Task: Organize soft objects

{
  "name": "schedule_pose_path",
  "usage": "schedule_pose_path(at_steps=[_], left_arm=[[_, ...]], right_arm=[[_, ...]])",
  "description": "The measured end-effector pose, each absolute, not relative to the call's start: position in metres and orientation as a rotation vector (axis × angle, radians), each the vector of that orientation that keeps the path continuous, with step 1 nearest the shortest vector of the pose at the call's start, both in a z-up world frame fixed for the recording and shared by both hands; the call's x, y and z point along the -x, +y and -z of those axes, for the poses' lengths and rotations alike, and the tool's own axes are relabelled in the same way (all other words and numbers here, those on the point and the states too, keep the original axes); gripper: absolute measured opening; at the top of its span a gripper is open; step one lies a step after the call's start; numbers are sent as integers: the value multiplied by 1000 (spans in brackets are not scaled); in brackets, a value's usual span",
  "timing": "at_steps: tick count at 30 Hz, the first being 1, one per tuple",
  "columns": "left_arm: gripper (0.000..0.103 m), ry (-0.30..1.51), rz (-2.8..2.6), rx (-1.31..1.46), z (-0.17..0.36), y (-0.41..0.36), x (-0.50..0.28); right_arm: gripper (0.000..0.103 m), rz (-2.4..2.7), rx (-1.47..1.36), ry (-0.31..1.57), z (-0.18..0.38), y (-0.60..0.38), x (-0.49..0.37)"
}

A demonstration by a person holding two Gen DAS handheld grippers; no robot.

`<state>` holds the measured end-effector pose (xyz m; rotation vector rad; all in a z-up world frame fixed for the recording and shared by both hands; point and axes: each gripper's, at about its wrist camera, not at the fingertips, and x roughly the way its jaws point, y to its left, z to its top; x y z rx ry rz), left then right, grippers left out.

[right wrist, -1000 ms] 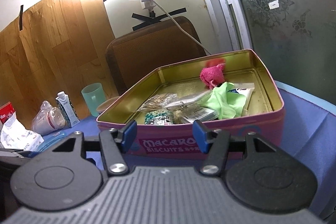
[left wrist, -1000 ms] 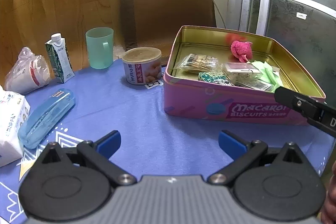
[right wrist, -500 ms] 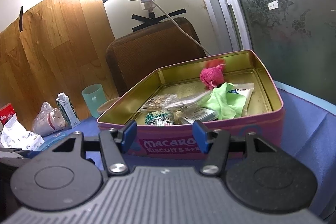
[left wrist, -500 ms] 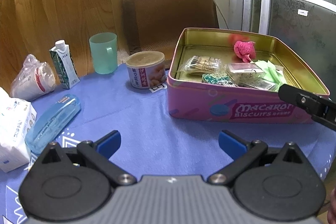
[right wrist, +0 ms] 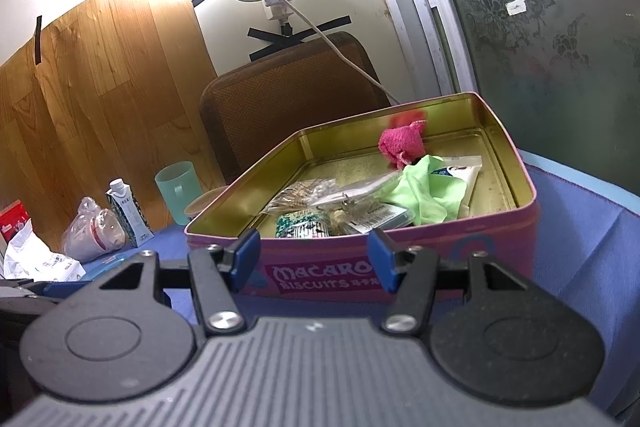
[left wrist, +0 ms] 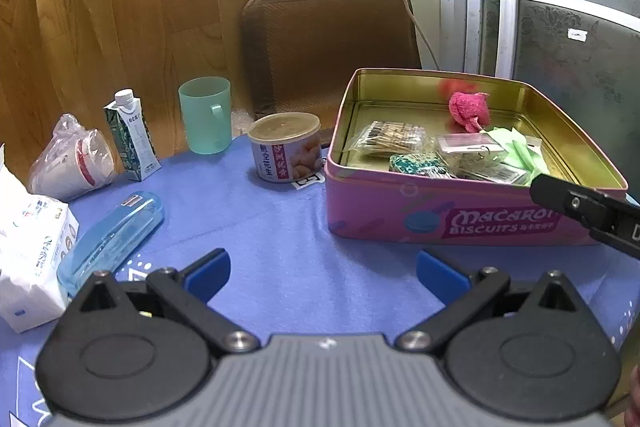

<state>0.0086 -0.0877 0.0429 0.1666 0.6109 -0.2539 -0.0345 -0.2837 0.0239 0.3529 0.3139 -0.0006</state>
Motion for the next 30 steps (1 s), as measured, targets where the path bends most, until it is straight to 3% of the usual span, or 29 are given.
schedule_pose_path(at_steps=[17, 30], left_arm=[[103, 674, 246, -171, -33, -79, -17], [103, 729, 131, -149, -14, -31, -30]], right_arm=[[64, 3, -364, 341, -20, -279, 32], [66, -52, -340, 422, -13, -256, 19]])
